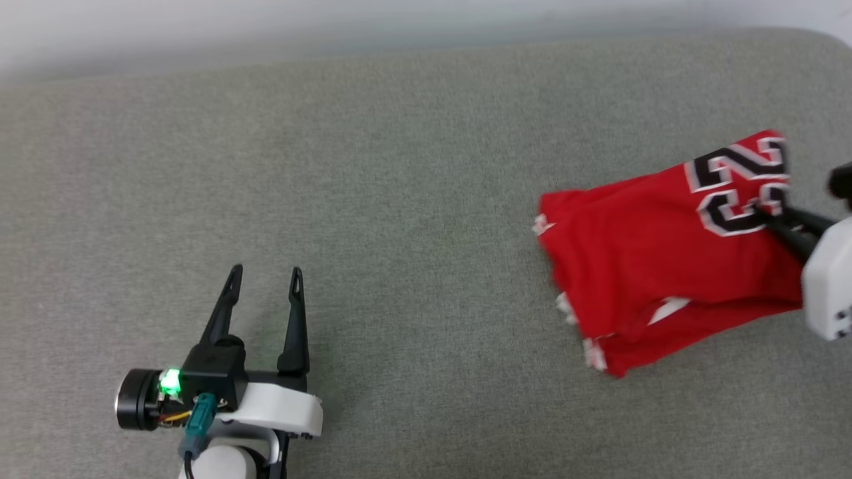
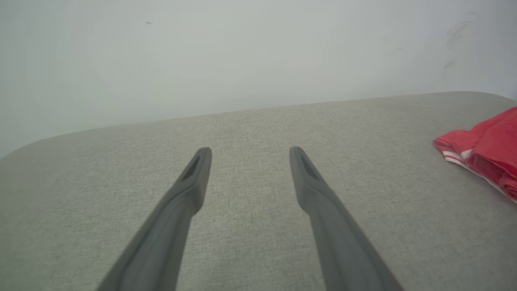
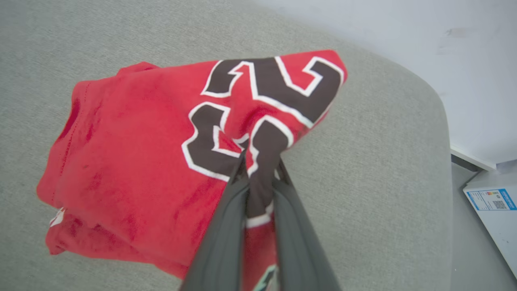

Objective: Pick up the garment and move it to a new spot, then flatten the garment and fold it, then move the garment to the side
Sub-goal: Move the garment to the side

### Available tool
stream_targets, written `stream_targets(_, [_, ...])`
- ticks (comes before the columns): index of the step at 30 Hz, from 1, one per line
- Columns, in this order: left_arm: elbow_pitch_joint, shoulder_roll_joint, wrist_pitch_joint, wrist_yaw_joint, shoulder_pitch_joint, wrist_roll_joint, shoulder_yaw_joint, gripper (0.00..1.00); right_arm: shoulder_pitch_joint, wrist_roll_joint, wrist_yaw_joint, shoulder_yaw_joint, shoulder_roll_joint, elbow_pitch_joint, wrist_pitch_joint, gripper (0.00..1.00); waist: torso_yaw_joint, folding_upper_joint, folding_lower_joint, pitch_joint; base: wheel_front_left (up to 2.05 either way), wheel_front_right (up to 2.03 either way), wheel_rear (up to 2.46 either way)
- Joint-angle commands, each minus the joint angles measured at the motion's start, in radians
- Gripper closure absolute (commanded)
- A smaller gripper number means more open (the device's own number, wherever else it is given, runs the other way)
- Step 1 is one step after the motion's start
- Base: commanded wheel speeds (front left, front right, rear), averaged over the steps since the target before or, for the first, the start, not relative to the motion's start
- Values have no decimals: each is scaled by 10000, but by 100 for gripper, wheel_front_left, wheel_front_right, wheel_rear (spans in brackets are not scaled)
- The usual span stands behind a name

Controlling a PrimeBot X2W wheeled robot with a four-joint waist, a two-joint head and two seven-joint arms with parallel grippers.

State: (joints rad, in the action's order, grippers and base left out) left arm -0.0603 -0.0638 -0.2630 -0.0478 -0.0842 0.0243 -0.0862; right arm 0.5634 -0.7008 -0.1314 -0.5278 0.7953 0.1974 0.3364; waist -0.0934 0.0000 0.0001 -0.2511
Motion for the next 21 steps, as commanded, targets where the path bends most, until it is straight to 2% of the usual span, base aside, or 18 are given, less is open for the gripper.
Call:
stream_targets(1, [85, -67, -22, 42, -199, -43, 33, 0, 215, 81, 16, 132, 194, 174, -24, 100, -137, 0, -1, -345, 0, 0, 0])
stream_targets(7, [379, -129, -22, 120, -618, -138, 15, 0, 667, 444, 16, 850, 1069, 1270, -139, 100, -98, 0, -1, -1268, 0, 0, 0])
stream_targets(12, [577, -153, -22, 141, -980, -186, -42, 0, 871, 450, 16, 1695, 1501, 2360, -306, 100, 11, 0, -1, -1941, 0, 0, 0])
stream_targets(18, [789, -173, -22, 135, -1351, -214, -139, 0, 1205, 851, 16, 2615, 1751, 3792, -658, 100, 130, 0, -1, -2537, 0, 0, 0])
stream_targets(21, [749, -169, -22, 134, -1464, -230, -203, 0, 1351, 1014, 17, 2997, 1667, 4422, -739, 100, 216, 0, -1, -2610, 0, 0, 0])
